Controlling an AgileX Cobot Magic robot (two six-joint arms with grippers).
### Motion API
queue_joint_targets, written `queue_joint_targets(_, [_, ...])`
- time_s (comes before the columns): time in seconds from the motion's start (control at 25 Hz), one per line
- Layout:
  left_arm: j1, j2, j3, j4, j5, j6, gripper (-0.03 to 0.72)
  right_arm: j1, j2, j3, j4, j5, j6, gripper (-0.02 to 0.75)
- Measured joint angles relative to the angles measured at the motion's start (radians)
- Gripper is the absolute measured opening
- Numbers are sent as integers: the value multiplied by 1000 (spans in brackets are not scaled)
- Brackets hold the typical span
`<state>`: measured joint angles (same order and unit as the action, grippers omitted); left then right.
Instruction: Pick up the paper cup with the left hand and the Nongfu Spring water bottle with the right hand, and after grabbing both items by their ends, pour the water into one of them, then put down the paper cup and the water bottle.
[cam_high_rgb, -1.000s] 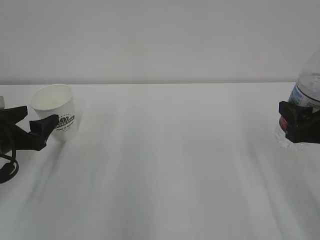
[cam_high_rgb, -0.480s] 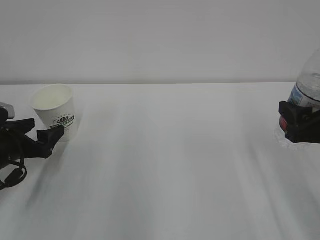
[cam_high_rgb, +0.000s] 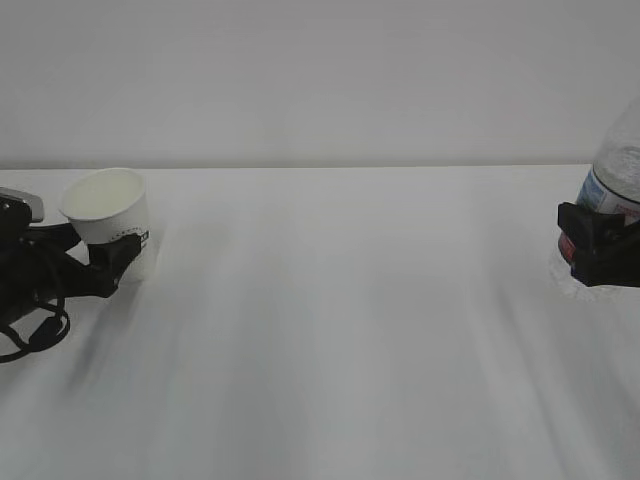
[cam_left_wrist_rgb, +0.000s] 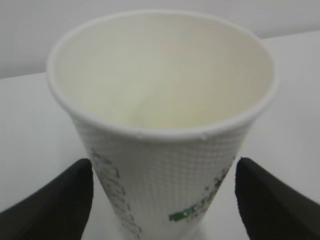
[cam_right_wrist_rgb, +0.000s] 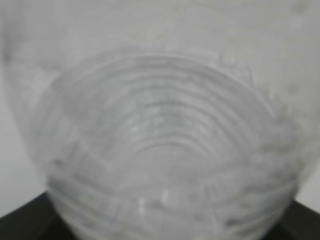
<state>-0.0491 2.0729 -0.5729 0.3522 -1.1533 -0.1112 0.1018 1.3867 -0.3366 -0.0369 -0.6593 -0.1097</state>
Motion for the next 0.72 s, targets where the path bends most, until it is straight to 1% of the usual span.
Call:
queue_joint_targets(0.2, [0,10,-60,4,18,-2,662,0,0,0,0,0,0,531])
queue_joint_targets(0.4, [0,40,-117,11,42,-35,662,0,0,0,0,0,0,531])
queue_joint_targets(0.72, [0,77,-135,40,45,-52,662,0,0,0,0,0,0,531])
